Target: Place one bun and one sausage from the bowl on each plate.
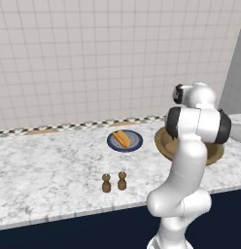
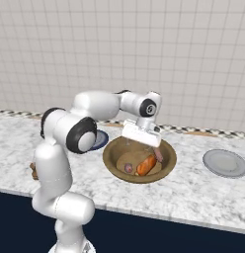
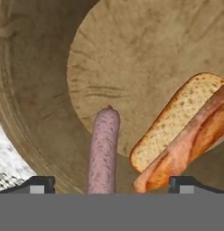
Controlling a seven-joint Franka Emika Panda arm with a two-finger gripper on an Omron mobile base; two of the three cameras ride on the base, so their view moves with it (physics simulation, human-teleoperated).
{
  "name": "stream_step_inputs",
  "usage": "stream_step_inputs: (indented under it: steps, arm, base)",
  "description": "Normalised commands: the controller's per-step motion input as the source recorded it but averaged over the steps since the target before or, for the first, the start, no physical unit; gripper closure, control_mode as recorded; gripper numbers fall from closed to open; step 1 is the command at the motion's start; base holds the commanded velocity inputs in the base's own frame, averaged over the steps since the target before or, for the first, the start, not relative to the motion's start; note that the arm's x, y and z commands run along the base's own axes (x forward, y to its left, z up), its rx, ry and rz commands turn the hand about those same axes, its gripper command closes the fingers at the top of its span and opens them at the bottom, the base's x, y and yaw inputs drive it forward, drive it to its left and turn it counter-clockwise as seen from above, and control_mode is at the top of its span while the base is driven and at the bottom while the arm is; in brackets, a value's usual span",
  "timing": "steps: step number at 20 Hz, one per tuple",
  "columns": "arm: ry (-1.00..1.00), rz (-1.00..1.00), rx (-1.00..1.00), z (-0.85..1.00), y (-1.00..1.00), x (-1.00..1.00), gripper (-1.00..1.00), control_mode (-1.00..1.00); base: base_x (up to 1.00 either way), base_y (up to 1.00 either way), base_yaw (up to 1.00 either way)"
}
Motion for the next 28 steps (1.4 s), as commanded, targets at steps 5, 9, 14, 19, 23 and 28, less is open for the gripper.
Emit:
stream_step_inputs:
  steps: [5, 9, 14, 19, 23, 28]
  arm:
    - [0.08, 0.00, -0.05, -0.09, -0.23, -0.05, -1.00, -1.00]
    - [0.04, 0.00, 0.00, -0.36, -0.66, -0.09, -1.00, -1.00]
    - [0.01, 0.02, 0.00, -0.49, -0.26, -0.32, -1.00, -1.00]
    - [0.00, 0.08, 0.00, -0.35, 0.07, -0.08, -1.00, -1.00]
    - [-0.01, 0.02, 0.00, -0.05, 0.03, 0.00, -1.00, -1.00]
    - [-0.10, 0.00, 0.05, 0.00, 0.17, -0.33, -1.00, -1.00]
  base:
    - [0.00, 0.00, 0.00]
    - [0.00, 0.00, 0.00]
    - [0.00, 0.00, 0.00]
    - [0.00, 0.00, 0.00]
    - [0.00, 0.00, 0.00]
    - [0.00, 0.00, 0.00]
